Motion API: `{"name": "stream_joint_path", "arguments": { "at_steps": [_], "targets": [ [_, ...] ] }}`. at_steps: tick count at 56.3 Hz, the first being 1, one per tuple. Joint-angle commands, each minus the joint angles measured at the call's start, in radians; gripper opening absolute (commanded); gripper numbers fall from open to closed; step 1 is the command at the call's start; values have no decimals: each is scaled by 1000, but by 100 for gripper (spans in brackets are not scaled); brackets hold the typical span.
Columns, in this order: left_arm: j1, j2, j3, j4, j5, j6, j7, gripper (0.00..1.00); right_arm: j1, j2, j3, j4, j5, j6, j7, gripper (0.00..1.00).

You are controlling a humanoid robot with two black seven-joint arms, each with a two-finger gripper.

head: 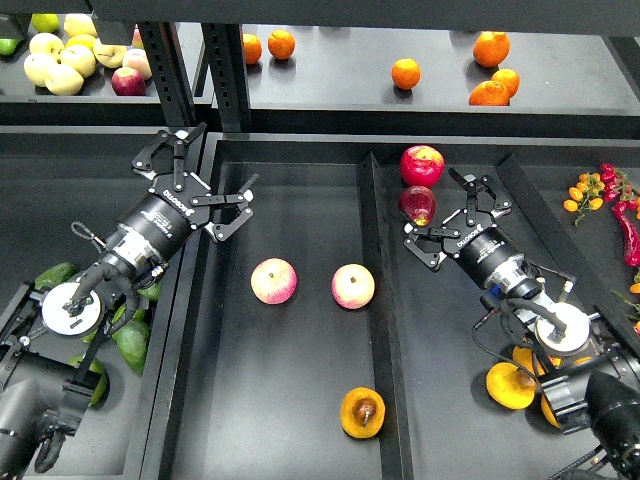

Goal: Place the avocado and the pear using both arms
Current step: 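Raise the left gripper away from the avocado pile, then swing the right gripper down toward the yellow pear nearest the robot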

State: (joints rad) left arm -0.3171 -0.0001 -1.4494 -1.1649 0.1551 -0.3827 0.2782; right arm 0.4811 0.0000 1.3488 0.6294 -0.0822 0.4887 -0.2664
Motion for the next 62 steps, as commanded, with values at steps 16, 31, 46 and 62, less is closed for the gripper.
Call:
{"name": "stream_joint_path", "arguments": {
  "at_steps": [16,31,46,62],
  "targets": [
    [49,0,-9,47,-26,-2,-19,99,62,0,-135,9,-16,0,-145,100],
    [50,0,-9,48,-26,-2,-17,99,338,-214,-530,52,5,0,-222,100],
    [50,0,-9,47,-28,-2,-17,99,478,-301,-885,104,25,0,-222,100],
    [50,0,-9,47,-26,-2,-17,99,459,-302,-1069,118,9,0,-222,100]
  ]
}}
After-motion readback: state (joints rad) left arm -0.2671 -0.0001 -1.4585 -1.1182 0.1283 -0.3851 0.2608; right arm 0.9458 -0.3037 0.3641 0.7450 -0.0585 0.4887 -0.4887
